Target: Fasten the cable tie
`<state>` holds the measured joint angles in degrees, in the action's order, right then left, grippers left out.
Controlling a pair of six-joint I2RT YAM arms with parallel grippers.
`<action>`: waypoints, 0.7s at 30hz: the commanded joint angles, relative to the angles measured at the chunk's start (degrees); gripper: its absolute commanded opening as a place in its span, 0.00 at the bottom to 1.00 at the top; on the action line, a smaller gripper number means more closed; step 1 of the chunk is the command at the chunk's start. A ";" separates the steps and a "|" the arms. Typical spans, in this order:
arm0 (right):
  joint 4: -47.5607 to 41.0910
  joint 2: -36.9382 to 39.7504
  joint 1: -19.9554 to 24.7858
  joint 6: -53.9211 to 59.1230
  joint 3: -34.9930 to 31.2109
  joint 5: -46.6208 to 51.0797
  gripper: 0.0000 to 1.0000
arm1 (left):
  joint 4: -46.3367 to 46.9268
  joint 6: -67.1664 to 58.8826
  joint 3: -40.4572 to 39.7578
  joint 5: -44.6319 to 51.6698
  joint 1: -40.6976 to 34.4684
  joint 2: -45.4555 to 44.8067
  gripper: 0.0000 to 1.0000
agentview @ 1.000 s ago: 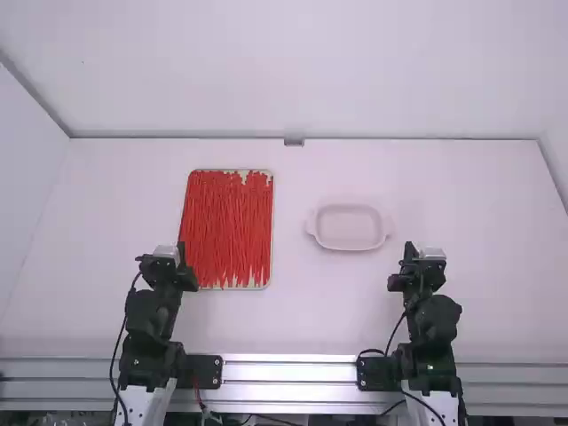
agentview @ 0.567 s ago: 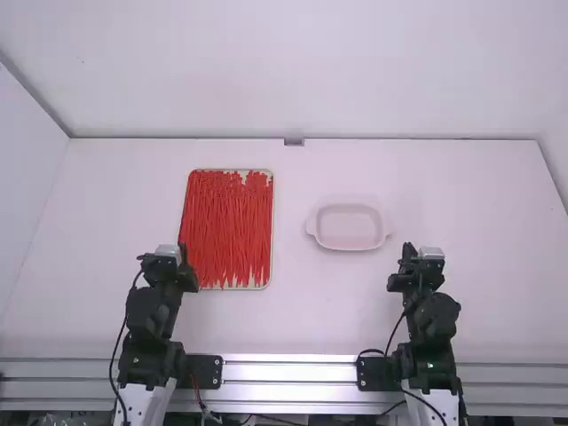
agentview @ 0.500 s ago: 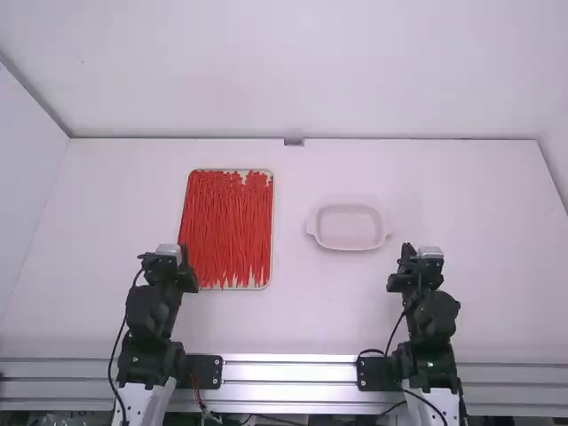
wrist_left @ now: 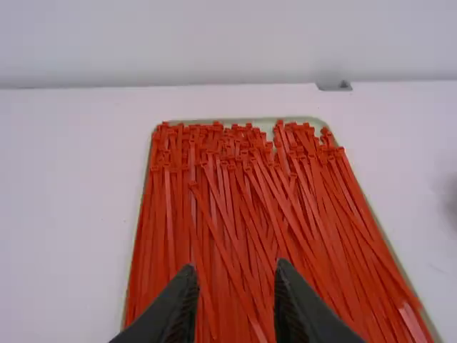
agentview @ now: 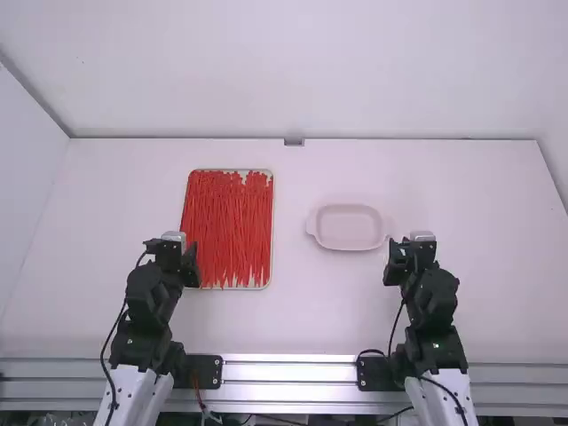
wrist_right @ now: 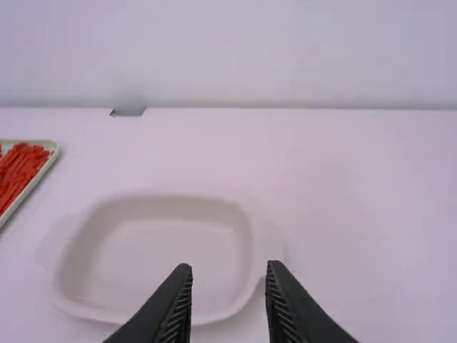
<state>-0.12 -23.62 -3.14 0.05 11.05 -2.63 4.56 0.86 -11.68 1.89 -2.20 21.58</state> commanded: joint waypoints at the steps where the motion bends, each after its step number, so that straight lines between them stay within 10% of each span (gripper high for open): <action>1: 0.25 -3.94 -0.65 -0.34 4.07 -1.01 0.34 | 0.07 0.60 -3.51 0.96 -0.93 3.61 0.34; 21: -0.11 -33.62 -4.75 -0.79 19.96 -3.65 0.72 | 5.80 2.46 -19.70 3.21 -4.04 31.00 0.71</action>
<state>-0.19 -55.24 -7.53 -0.21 28.18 -5.67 9.91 3.07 -29.10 4.69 -5.63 50.92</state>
